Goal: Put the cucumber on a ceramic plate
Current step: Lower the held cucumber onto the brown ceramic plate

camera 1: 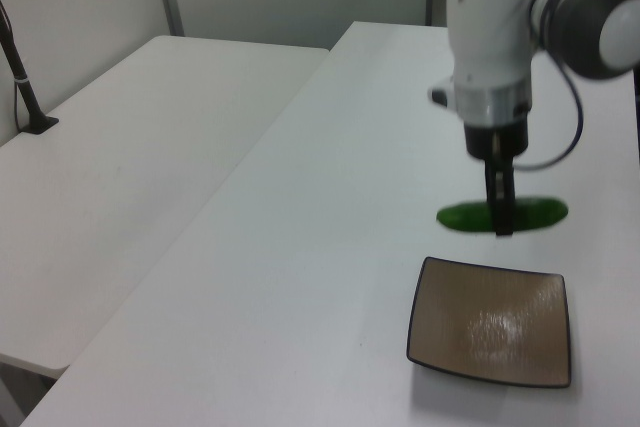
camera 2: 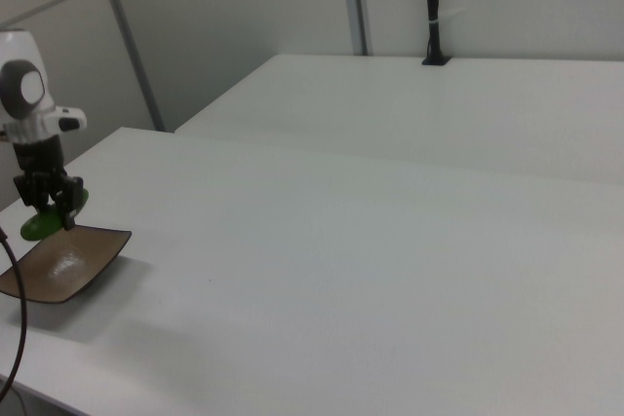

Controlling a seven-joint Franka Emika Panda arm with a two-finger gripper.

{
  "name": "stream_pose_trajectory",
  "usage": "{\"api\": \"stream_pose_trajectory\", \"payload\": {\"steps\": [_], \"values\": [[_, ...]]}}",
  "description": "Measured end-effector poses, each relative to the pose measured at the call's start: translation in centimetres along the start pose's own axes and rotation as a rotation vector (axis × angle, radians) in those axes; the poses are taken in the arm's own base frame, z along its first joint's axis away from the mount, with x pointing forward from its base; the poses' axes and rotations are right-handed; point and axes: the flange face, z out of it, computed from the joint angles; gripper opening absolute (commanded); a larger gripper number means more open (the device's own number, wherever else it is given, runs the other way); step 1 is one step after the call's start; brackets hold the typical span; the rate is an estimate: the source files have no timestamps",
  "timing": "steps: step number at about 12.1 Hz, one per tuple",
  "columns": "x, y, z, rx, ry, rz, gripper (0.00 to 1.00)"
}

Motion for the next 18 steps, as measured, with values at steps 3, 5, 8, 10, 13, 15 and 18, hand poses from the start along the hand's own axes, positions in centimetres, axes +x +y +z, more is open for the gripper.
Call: {"api": "stream_pose_trajectory", "payload": {"steps": [3,5,8,10,13,15,18], "values": [[1.5,-2.8,5.1,0.014,-0.007,0.048,0.13],[1.7,-3.9,7.2,0.027,0.021,0.068,0.13],[1.1,-5.0,9.3,-0.002,0.09,0.108,0.16],[1.2,-5.1,10.3,0.004,0.107,0.118,0.16],[1.4,-5.3,11.9,-0.007,0.122,0.102,0.29],[1.1,-5.9,12.8,-0.009,0.124,0.108,0.62],[1.1,-5.9,12.8,-0.007,0.126,0.114,1.0]]}}
